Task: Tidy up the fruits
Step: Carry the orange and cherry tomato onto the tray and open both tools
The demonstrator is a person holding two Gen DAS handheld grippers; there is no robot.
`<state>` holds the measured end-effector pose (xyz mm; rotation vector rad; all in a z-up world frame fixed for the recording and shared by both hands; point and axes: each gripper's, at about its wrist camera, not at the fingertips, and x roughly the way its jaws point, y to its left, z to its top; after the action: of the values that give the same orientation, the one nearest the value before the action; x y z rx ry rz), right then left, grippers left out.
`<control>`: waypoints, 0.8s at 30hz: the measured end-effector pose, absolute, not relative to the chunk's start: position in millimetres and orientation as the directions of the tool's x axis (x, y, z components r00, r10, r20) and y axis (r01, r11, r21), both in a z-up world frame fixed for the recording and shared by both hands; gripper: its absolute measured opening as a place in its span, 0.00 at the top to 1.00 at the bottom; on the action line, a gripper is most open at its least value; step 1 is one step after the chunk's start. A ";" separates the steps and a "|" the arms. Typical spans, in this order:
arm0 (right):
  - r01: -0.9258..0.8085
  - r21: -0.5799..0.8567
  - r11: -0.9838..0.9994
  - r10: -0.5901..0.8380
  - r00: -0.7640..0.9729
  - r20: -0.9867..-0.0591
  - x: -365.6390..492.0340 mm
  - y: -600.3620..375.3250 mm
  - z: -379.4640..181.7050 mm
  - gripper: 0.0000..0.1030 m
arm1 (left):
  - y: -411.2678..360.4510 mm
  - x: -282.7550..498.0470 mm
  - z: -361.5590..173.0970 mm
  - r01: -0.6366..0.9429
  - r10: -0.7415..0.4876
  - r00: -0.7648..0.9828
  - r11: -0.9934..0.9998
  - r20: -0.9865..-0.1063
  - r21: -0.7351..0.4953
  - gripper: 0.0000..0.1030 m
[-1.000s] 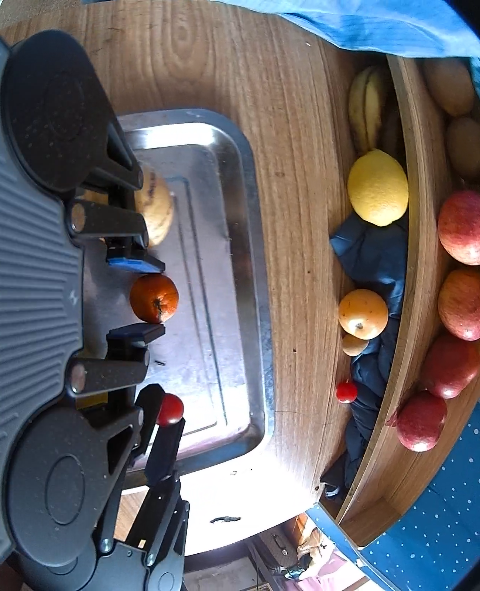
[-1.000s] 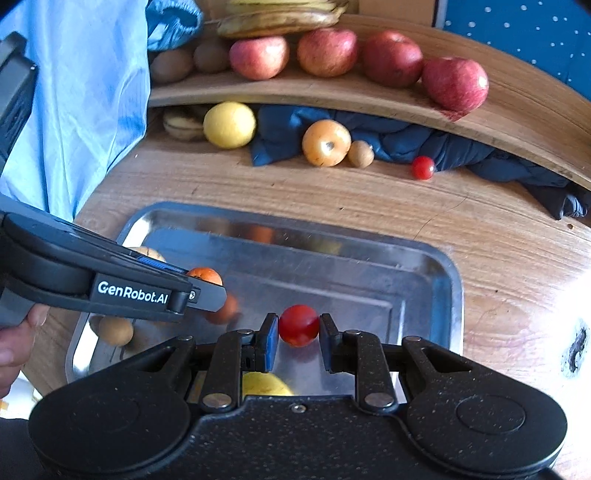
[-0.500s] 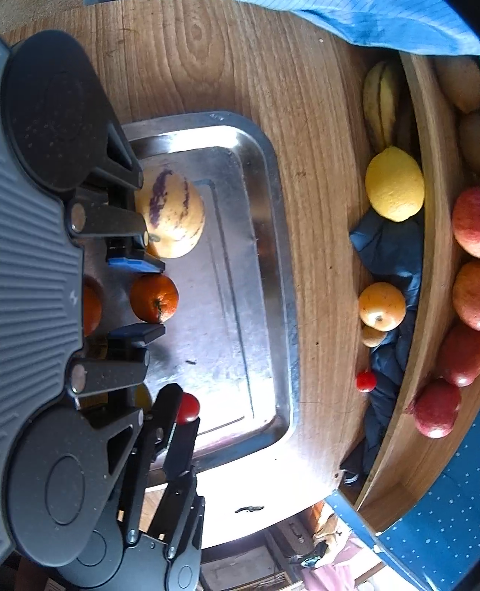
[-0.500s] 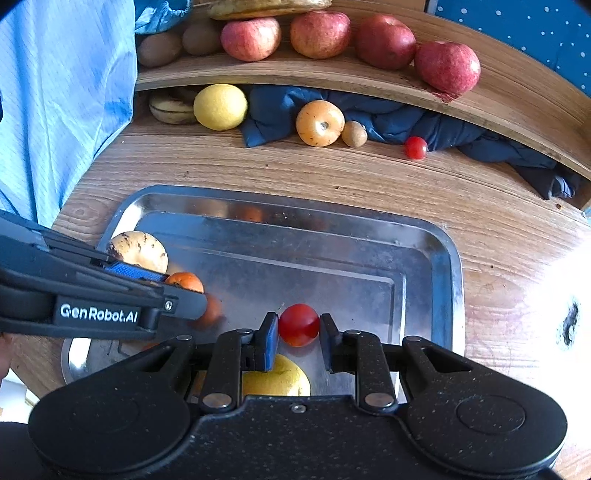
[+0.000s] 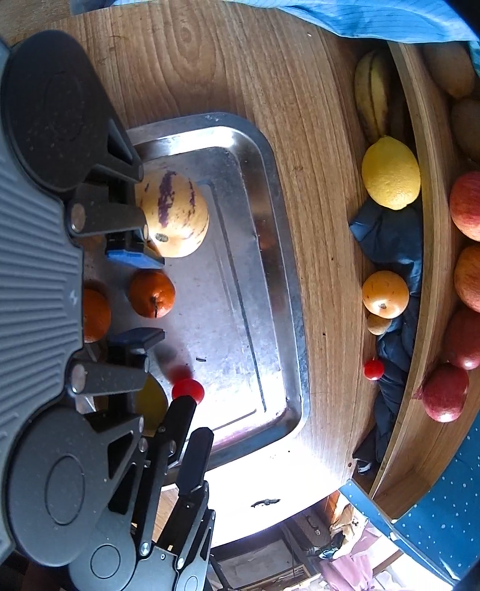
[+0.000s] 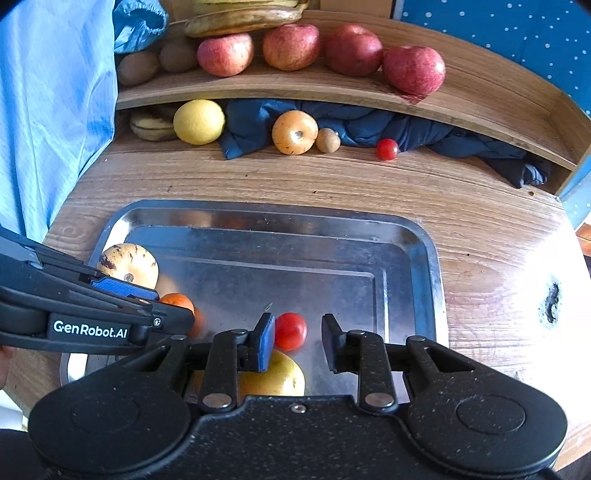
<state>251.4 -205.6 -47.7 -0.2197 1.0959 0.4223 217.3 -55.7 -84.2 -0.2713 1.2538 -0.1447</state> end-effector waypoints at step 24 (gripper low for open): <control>-0.370 0.033 0.929 0.244 0.542 -0.804 234.8 -280.6 -14.9 0.15 | -78.0 200.6 -41.7 -0.177 -0.125 0.462 0.957 -0.878 -0.229 0.13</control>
<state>234.8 -280.6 -14.9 -0.1473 0.9295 0.3661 200.6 -78.0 -41.7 -0.3074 1.0954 0.0329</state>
